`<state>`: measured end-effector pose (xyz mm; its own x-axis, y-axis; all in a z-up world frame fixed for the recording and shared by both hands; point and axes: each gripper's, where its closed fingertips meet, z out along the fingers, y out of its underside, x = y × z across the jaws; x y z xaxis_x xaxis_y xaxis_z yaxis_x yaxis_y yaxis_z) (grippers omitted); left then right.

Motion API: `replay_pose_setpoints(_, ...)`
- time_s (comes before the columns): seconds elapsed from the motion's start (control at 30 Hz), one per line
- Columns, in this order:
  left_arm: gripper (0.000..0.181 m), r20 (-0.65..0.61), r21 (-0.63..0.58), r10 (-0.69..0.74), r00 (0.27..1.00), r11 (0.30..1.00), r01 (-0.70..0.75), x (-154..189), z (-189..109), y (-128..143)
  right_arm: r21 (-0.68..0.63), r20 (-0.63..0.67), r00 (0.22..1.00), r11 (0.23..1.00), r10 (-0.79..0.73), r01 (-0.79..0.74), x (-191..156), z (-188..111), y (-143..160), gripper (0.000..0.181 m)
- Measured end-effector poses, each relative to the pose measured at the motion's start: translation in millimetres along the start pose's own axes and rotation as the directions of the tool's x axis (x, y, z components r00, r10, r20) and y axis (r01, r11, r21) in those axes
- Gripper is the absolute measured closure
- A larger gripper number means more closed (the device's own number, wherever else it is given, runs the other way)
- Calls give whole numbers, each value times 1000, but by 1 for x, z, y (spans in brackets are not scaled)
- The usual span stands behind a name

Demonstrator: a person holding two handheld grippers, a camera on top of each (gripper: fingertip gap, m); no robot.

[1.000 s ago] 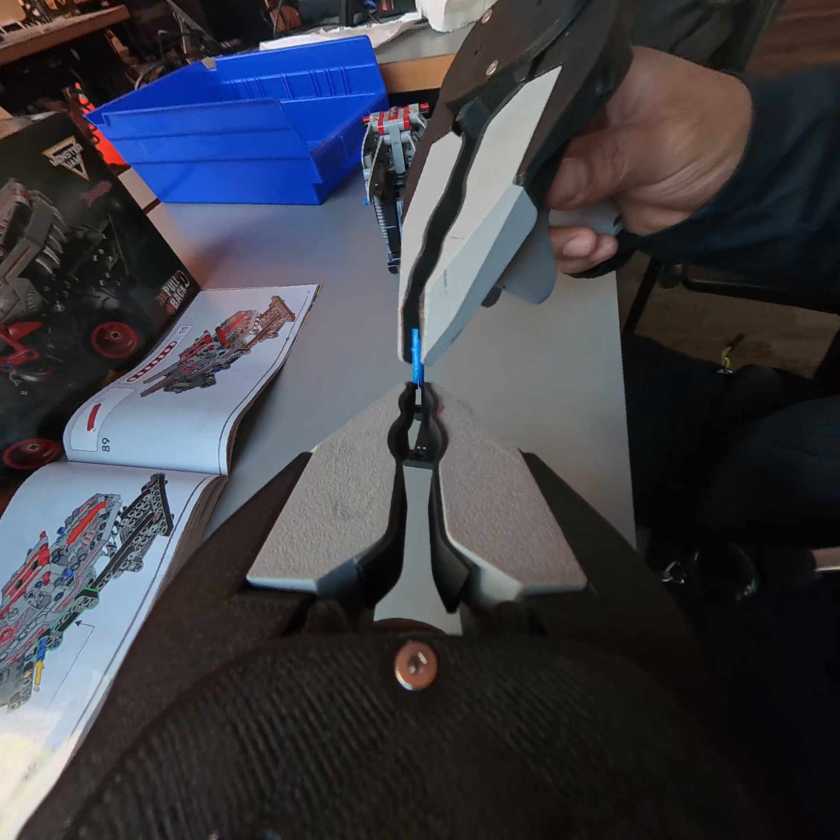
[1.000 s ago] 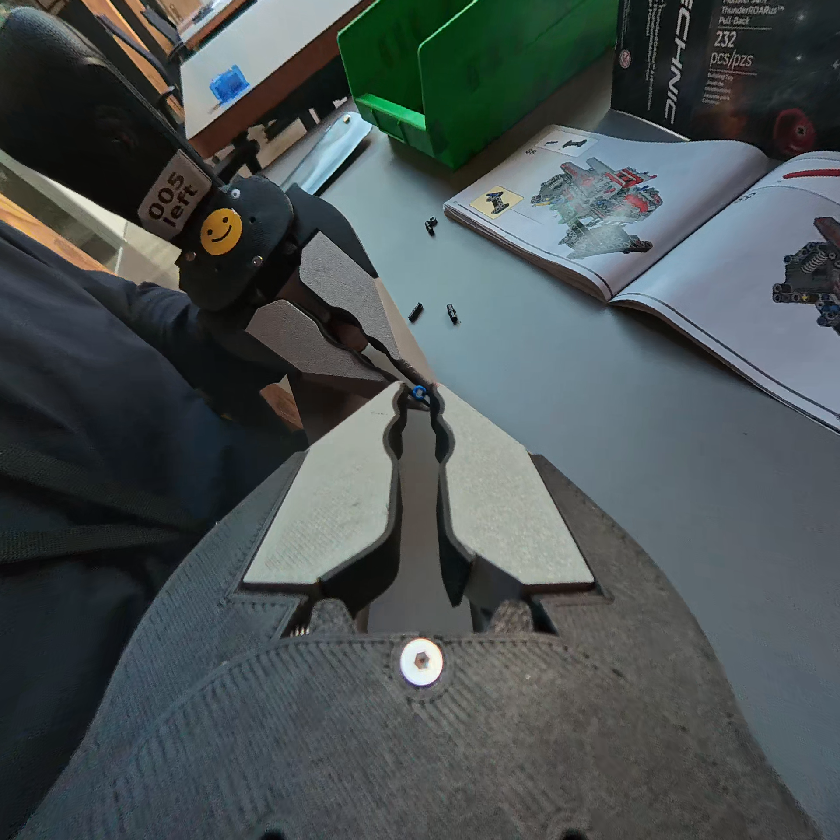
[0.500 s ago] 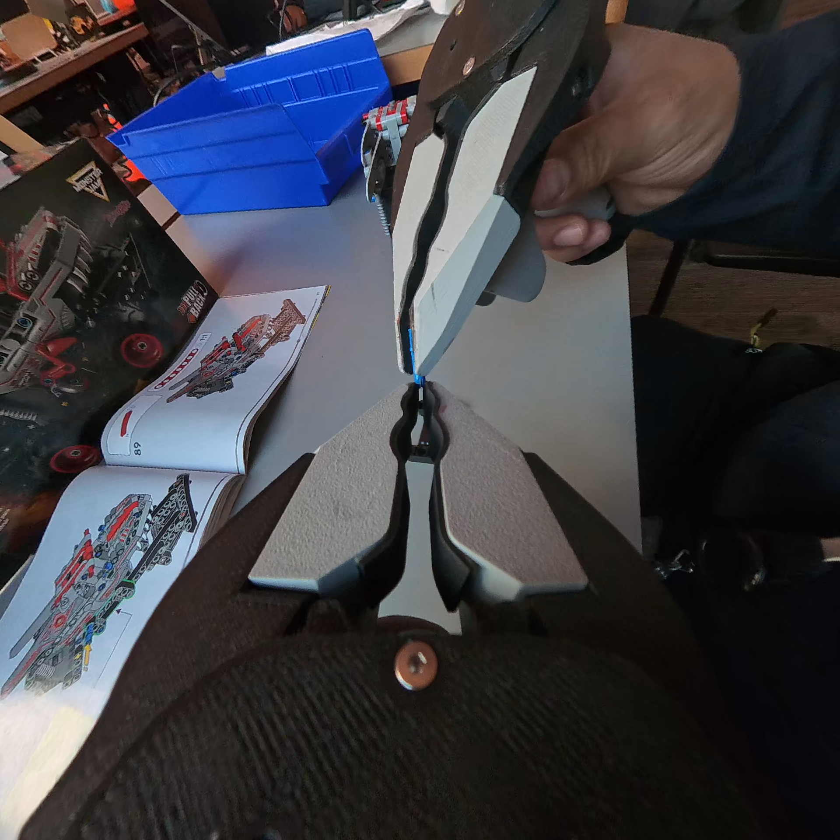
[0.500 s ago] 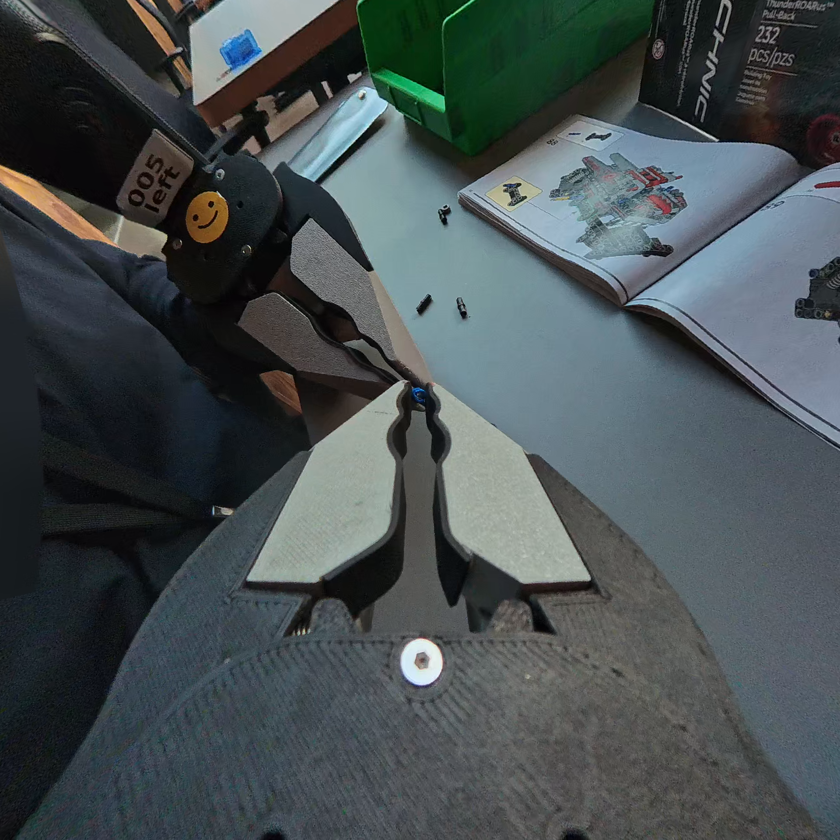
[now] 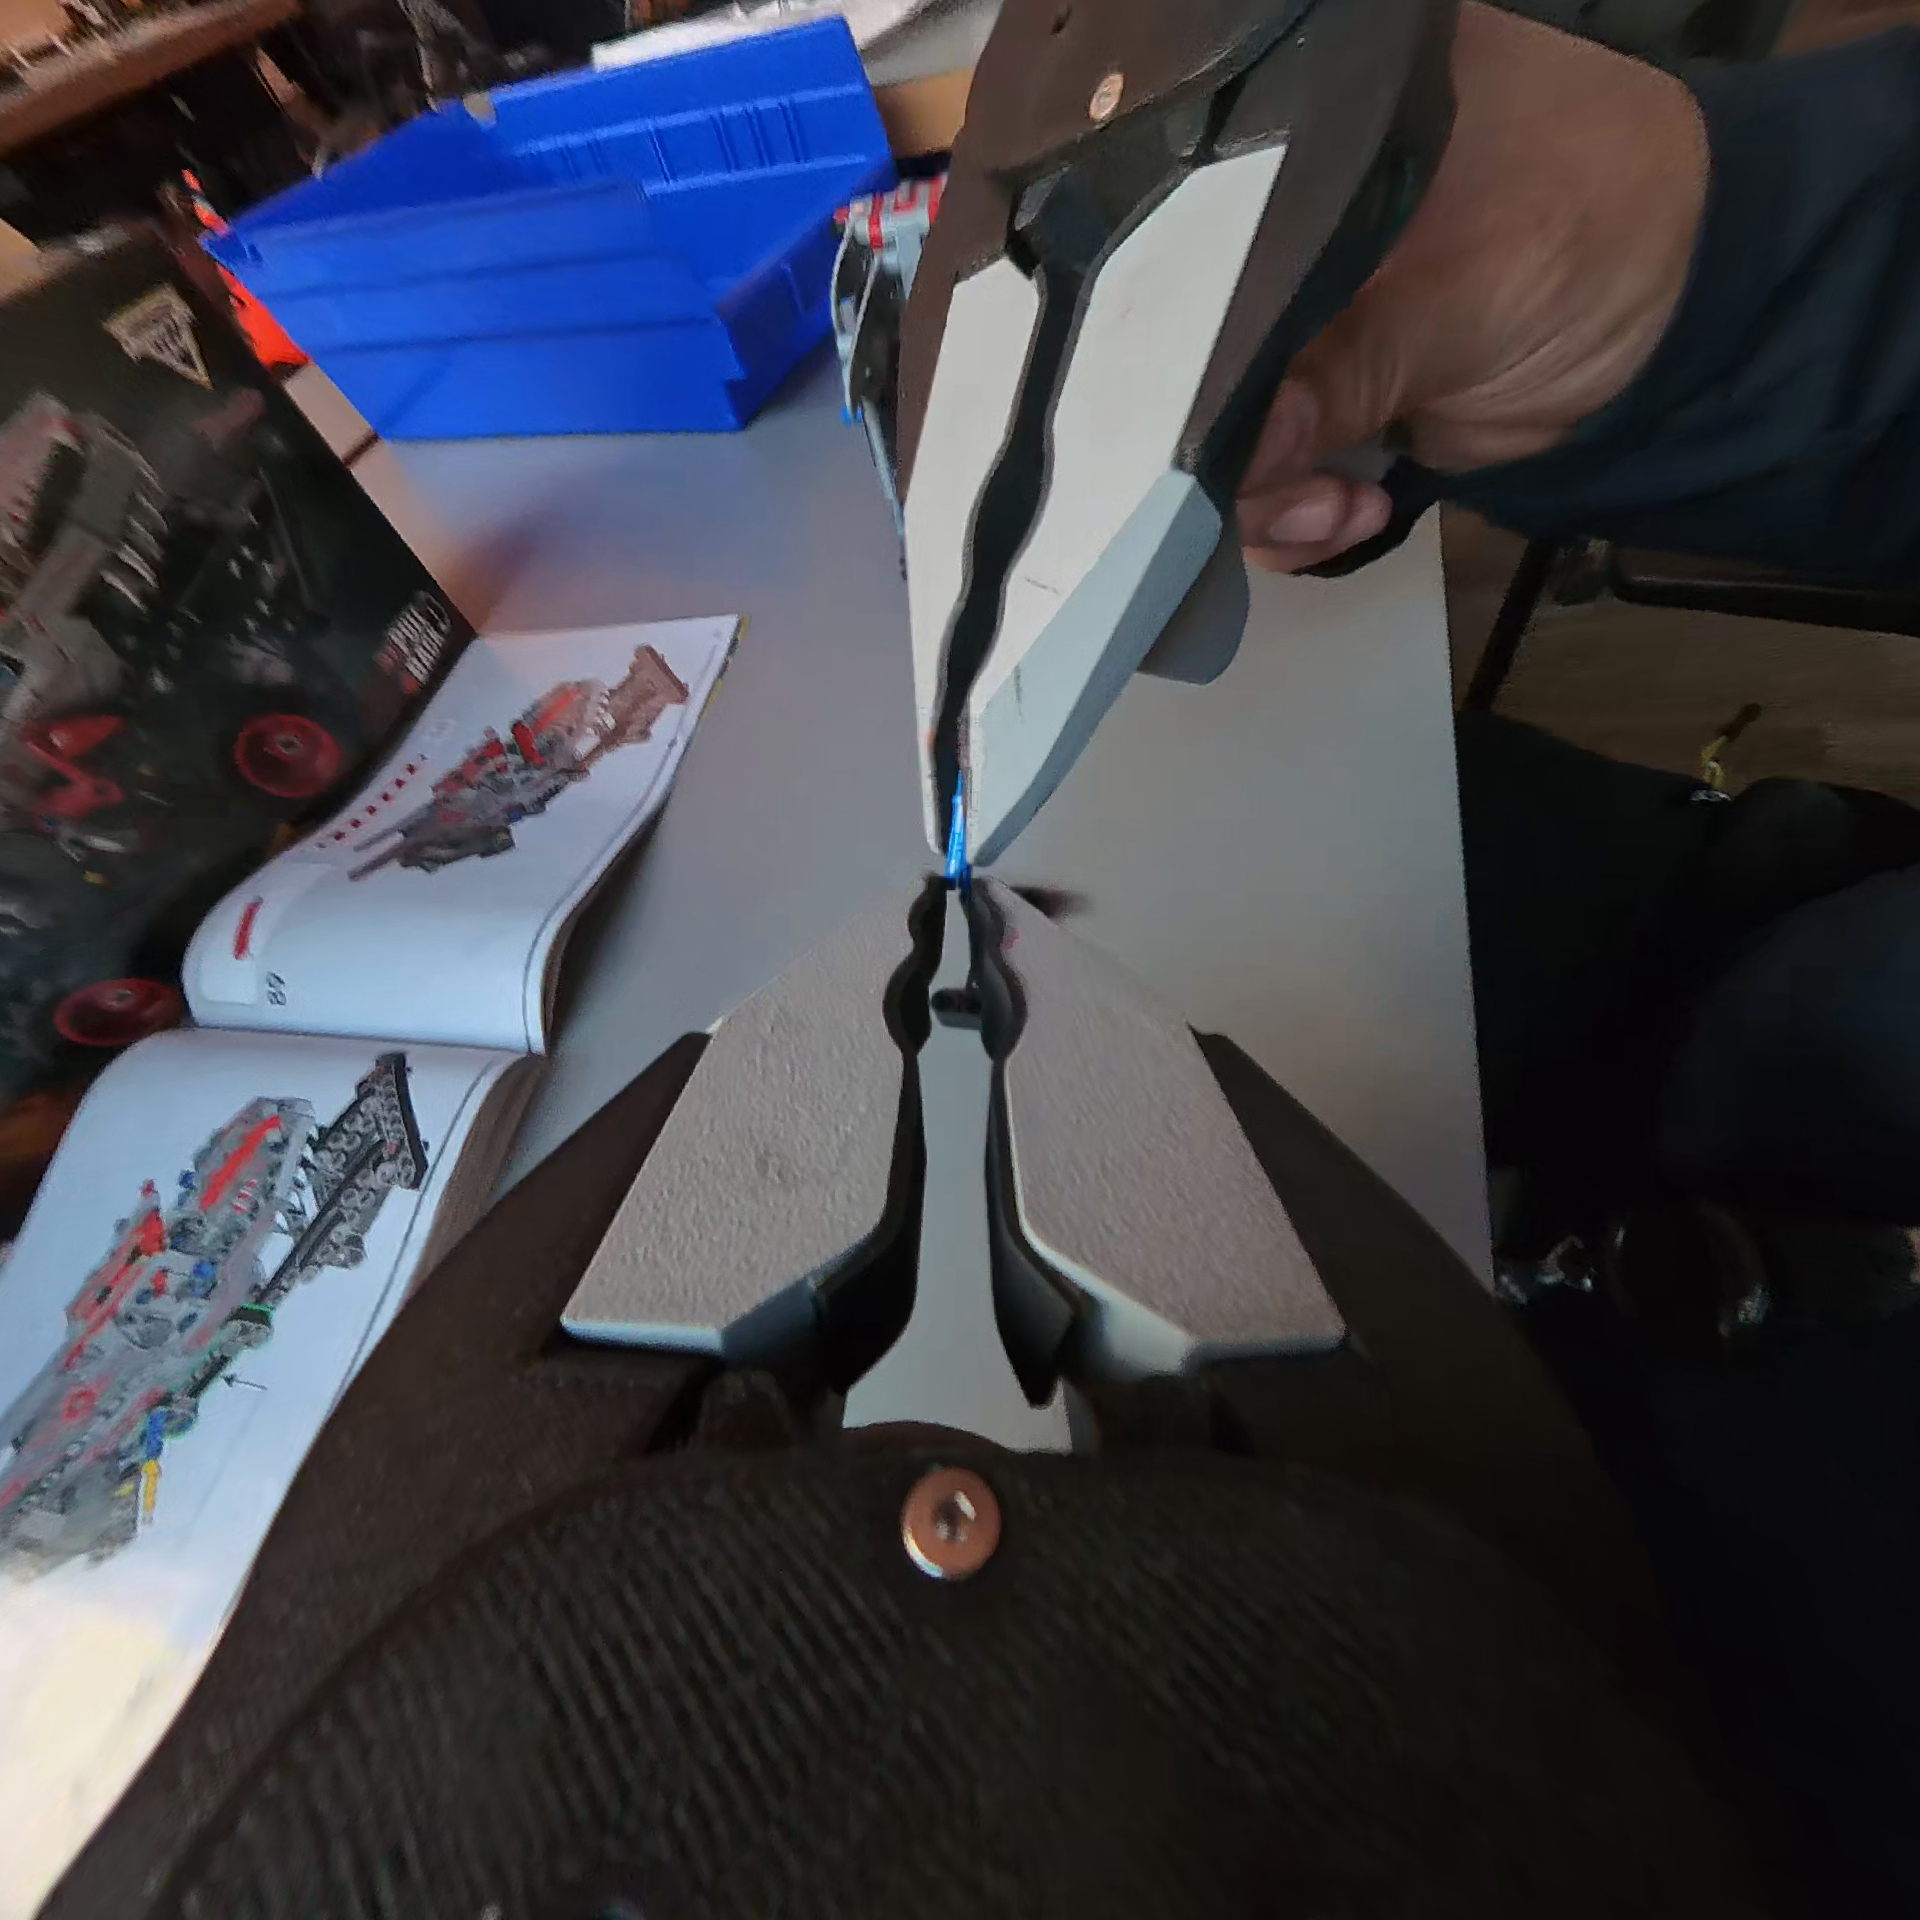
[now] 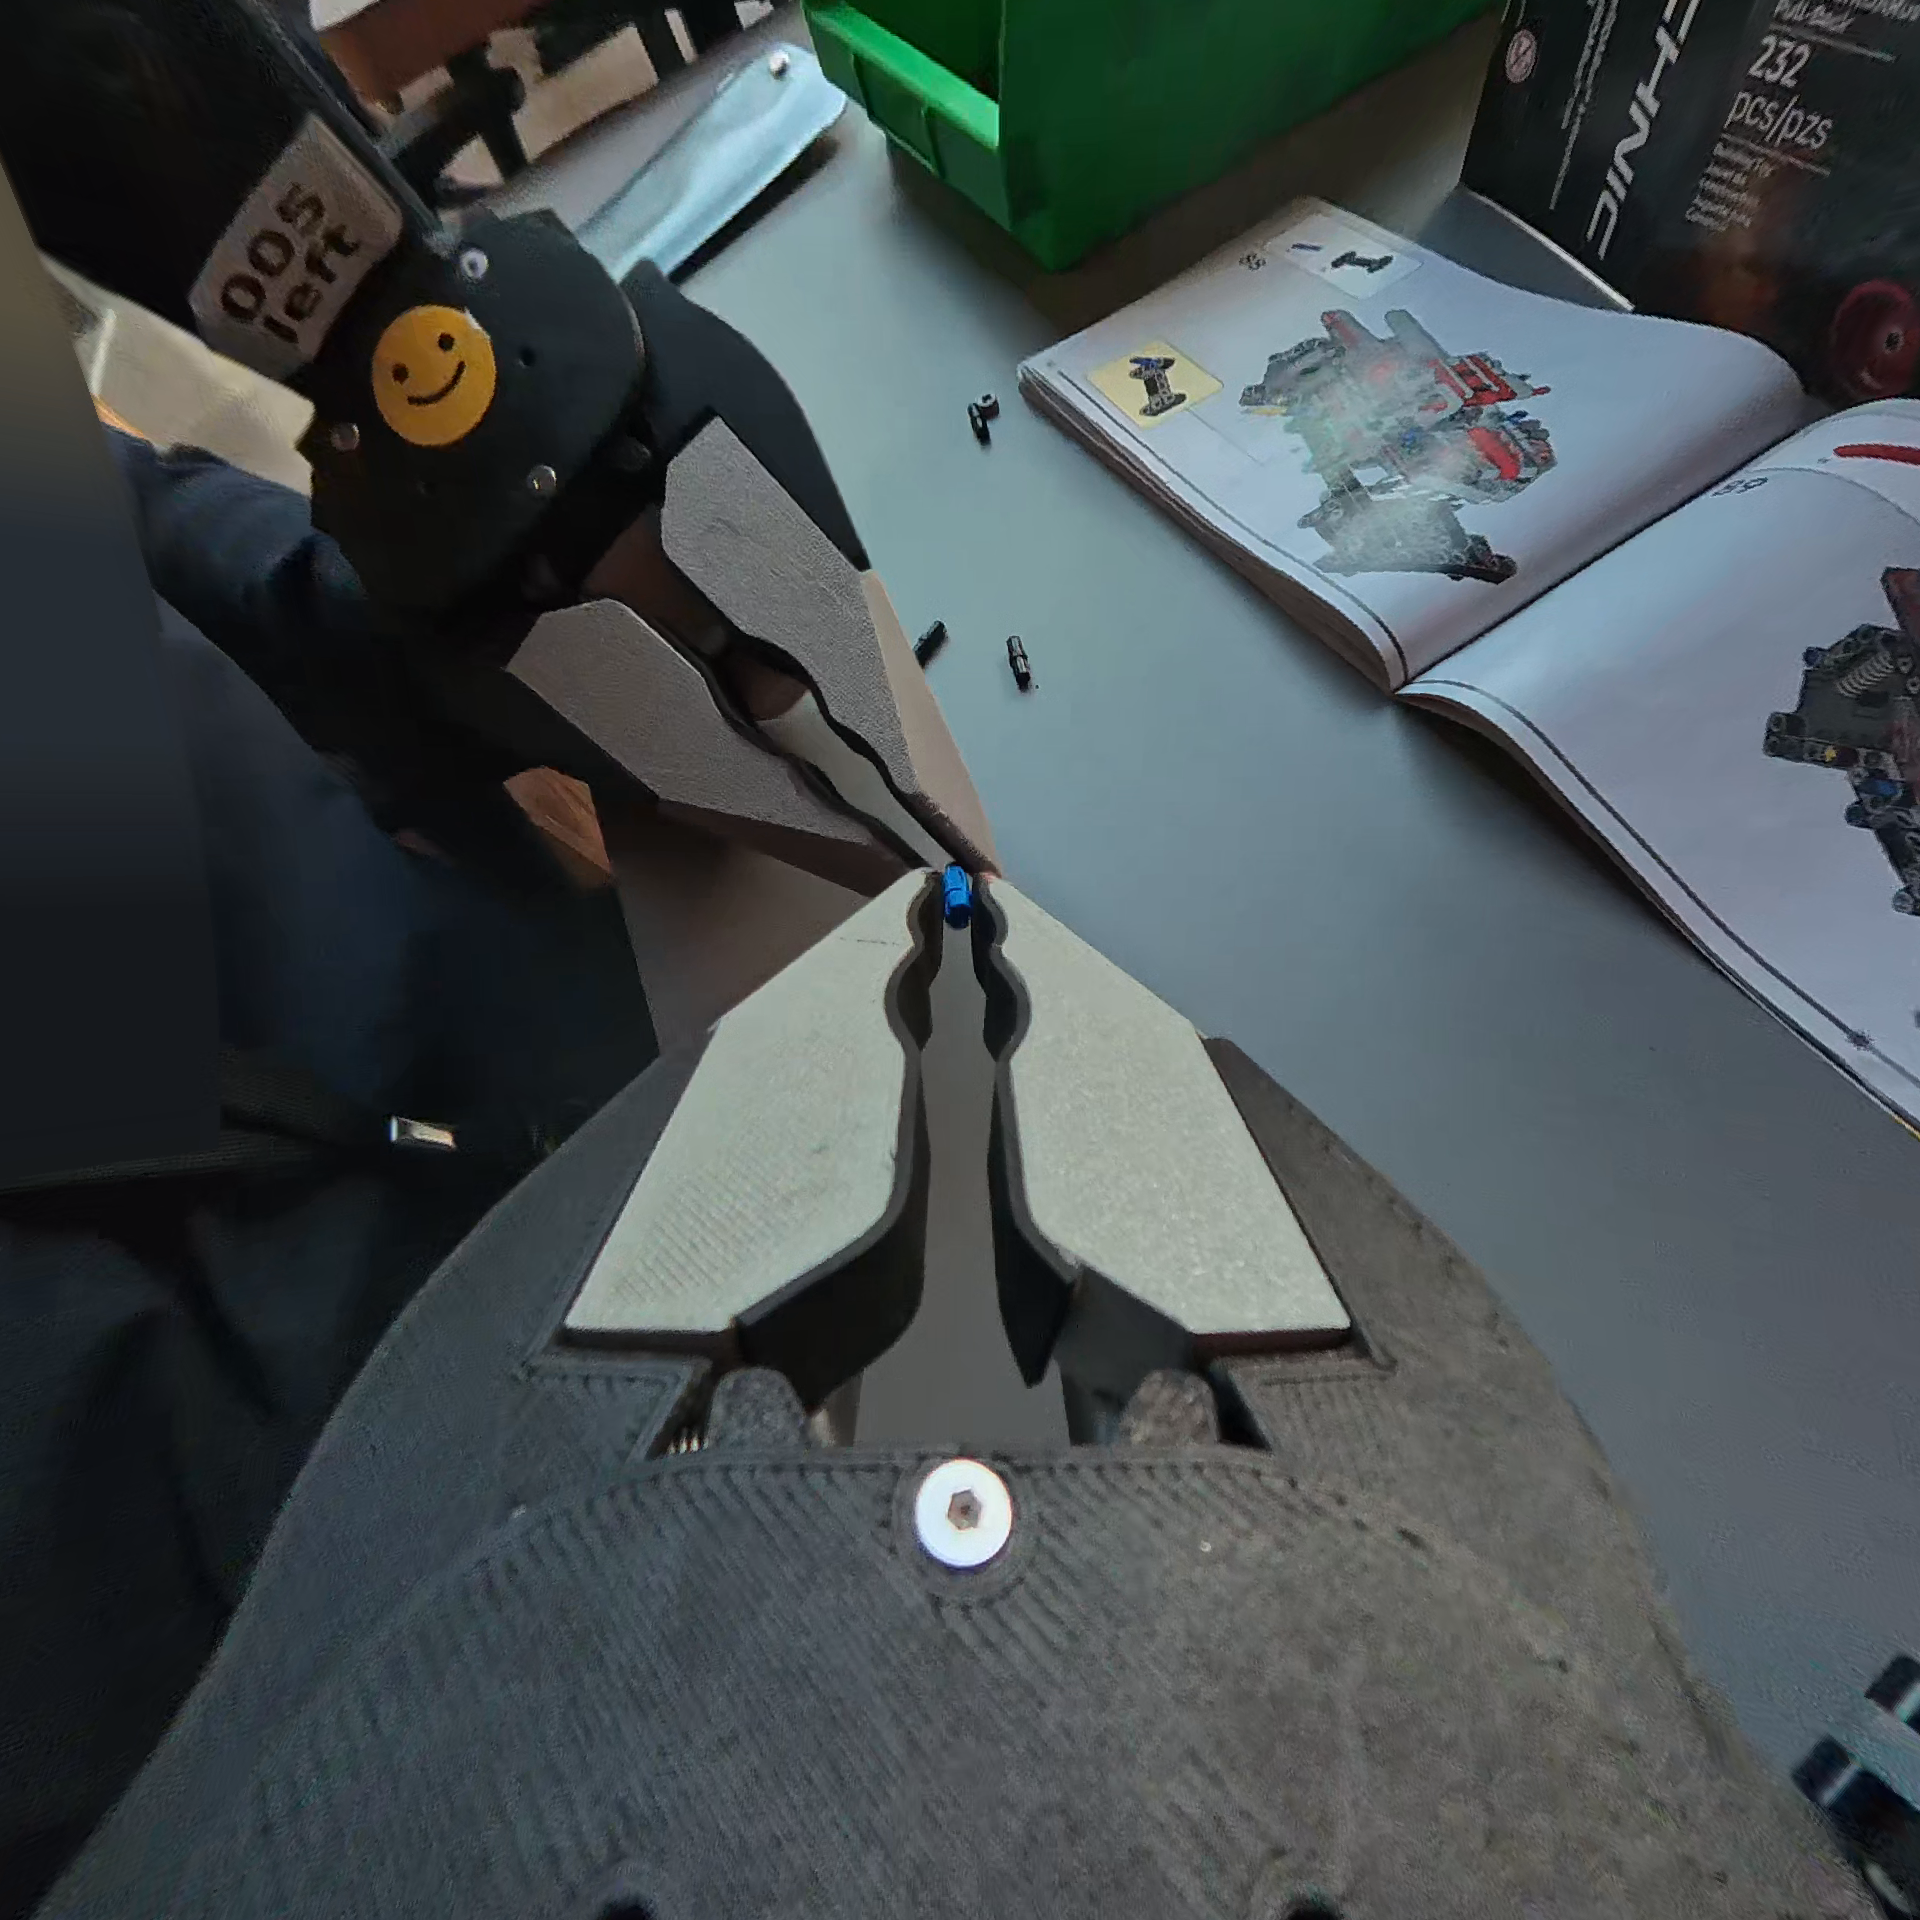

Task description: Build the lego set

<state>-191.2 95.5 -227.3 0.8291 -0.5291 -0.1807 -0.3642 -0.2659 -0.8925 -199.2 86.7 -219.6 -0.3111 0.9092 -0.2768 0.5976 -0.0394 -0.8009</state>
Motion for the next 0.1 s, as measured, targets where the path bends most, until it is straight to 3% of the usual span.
replay_pose_setpoints(0.1,171,-13,-110,-26,1000,994,24,-7,-2,22,-63,-53,999,998,-14,11,13,7,10,179)
